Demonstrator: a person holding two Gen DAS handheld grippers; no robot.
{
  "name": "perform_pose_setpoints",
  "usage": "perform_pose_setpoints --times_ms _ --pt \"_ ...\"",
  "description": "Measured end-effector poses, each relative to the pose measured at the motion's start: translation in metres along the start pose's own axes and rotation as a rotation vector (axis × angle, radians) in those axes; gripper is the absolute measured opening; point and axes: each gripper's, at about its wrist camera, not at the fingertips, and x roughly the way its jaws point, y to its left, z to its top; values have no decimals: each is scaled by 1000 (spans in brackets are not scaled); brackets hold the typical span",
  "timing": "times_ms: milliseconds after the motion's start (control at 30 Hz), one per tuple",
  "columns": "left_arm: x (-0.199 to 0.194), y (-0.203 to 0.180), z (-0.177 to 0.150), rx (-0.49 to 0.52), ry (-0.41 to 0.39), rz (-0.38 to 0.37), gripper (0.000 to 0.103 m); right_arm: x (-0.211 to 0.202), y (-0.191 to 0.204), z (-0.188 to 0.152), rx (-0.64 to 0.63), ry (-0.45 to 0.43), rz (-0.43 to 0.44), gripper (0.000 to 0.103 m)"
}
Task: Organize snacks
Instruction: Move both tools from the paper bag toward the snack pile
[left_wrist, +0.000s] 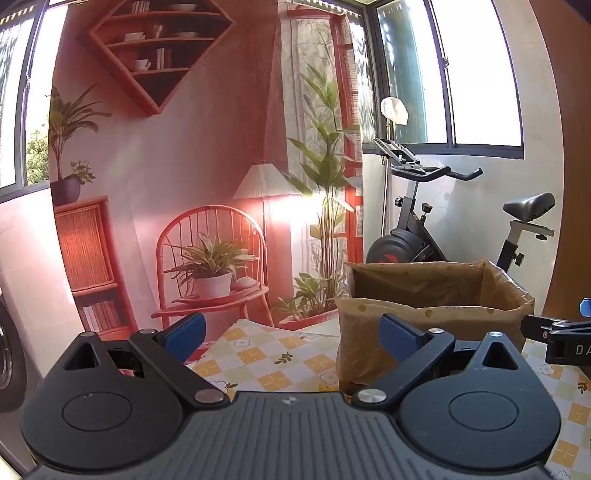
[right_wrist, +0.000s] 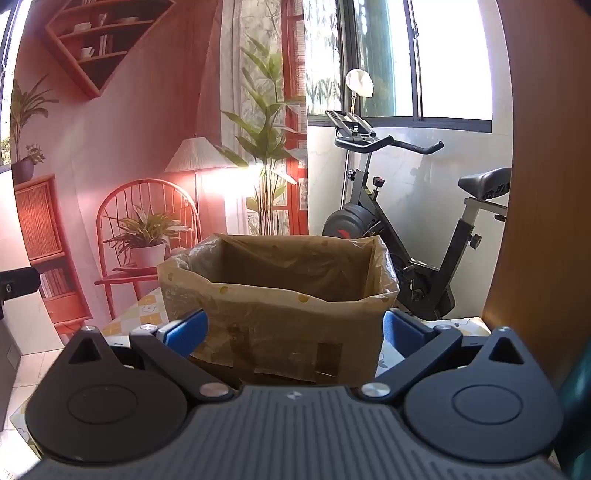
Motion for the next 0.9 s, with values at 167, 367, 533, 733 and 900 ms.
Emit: perform_pose_setpoints --times_ms 167,367,533,733,900 --pt "0 2 1 0 -1 -2 101 -1 0 0 -2 -4 2 103" --pt "1 1 1 0 3 -3 101 -1 0 0 -2 -6 0 103" --pt "3 1 2 -1 6 -4 101 -1 0 1 -4 -4 0 103" --pt "0 -1 3 0 5 -4 101 -1 0 1 -3 -5 0 103" --pt "1 0 0 7 5 0 101 -1 0 1 -6 -2 0 103"
